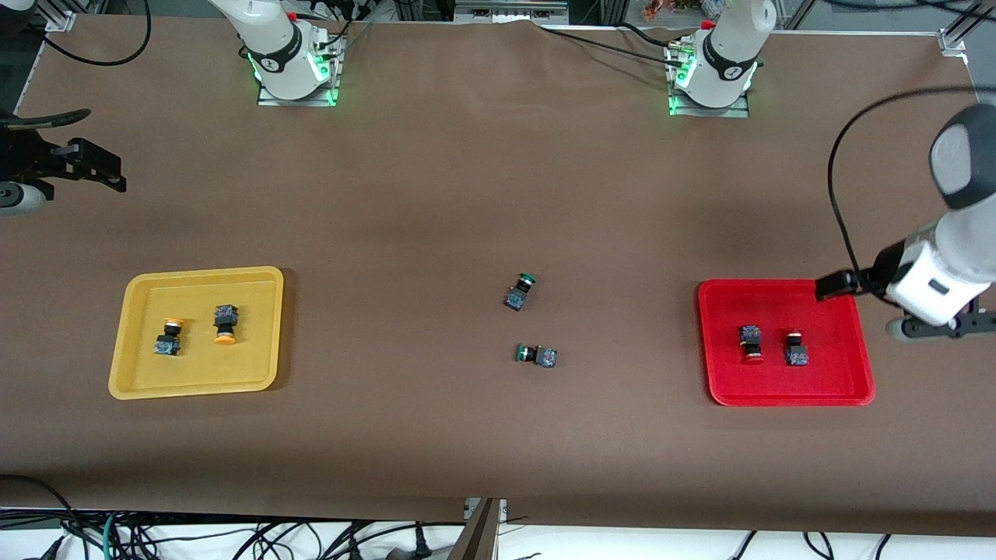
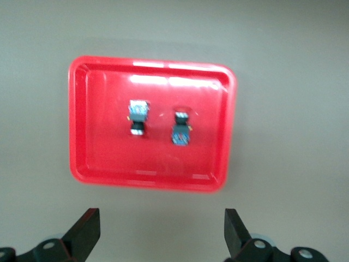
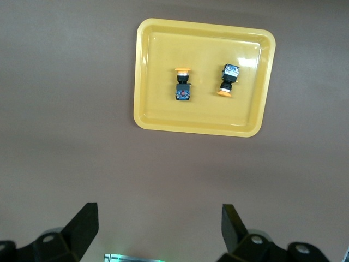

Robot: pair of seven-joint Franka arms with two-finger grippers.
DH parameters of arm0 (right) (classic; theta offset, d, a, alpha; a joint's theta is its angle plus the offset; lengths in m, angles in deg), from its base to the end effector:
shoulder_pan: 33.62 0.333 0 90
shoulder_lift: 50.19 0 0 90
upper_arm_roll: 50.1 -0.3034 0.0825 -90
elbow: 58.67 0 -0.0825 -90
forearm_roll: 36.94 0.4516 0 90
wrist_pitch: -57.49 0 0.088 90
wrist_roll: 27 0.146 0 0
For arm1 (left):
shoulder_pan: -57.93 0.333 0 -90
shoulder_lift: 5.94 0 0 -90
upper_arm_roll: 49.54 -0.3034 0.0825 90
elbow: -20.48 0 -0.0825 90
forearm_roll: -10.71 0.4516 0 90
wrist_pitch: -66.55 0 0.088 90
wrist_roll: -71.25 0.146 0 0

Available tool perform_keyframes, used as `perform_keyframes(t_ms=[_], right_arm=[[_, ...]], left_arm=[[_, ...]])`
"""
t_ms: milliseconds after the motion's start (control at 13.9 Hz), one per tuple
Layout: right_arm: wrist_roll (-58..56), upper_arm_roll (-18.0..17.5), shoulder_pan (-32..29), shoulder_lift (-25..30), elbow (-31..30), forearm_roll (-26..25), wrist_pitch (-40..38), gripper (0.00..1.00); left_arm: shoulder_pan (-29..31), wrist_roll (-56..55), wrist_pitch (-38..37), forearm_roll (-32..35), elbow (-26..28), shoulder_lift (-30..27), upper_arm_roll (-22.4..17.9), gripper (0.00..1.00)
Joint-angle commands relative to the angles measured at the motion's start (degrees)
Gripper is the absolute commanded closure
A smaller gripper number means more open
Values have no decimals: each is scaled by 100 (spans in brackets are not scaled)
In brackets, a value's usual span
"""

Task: Place red and yellow buttons in trays

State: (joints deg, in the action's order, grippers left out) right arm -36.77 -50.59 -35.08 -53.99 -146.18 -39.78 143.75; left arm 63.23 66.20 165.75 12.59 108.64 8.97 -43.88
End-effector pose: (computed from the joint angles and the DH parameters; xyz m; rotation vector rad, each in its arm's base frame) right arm 0.6304 -0.0183 0.5494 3.0888 0.2360 -0.1431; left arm 0.6942 0.0047 0.4324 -3.1277 -0.1220 0.1031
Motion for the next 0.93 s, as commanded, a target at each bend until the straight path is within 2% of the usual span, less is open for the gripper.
perform_keyframes(t_ms=[0,143,287,574,861], right_arm=[[19,-40,-30,11,32,56,-21,0],[19,-31,-39,-16,85,47,-21,0],[10,-31,-39,-34,85,30,-21,0],[28,-31,-39,-51,94,30,-12,0],[10,-31,-39,-69,103,30,-12,0]], left_arm=[[24,188,-443,-38,246,-584,286,0],[94,171,-638,-38,263,-760,566,0],[-2,180,-901,-47,228,-945,559,0],[-529,529,-1139,-144,193,-1200,-99,0],[-460,584,-1183,-153,184,-1271,-126,0]])
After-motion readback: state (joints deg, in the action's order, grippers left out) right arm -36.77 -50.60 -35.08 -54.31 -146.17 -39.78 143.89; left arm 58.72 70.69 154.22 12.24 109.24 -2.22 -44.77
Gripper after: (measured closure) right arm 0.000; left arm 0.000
